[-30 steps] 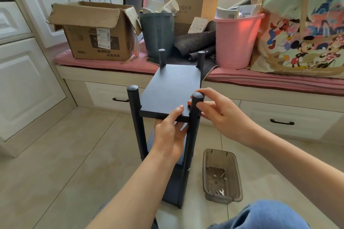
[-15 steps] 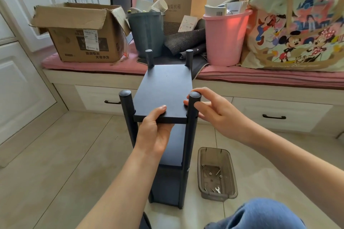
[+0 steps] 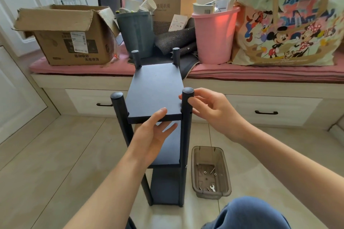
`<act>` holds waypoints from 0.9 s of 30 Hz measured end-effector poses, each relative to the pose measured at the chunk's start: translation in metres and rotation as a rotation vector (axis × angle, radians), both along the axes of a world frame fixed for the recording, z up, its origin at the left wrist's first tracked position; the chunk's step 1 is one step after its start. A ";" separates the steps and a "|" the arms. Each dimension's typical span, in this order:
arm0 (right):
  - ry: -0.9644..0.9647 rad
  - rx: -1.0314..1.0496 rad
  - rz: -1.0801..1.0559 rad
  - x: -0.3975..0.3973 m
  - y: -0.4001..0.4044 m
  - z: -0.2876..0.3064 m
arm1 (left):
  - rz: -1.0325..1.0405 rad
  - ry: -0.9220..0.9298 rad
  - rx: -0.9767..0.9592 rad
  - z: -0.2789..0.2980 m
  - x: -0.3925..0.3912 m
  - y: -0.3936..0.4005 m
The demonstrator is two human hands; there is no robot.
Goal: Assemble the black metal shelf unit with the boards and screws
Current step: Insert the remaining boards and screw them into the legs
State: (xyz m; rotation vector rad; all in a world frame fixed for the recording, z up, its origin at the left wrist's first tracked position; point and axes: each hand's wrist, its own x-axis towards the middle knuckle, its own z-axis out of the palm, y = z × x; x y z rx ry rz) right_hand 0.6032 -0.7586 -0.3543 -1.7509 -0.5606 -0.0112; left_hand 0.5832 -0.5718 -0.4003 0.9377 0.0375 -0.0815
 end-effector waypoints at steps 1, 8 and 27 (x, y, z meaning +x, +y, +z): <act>0.004 0.012 -0.011 0.001 -0.004 -0.001 | -0.002 0.001 0.012 0.000 0.000 -0.002; 0.132 0.040 -0.155 0.020 -0.055 -0.061 | -0.033 -0.059 -0.047 -0.003 0.010 -0.008; 0.715 -0.925 -0.086 0.077 -0.067 -0.371 | 0.143 -0.125 0.005 -0.011 0.018 -0.030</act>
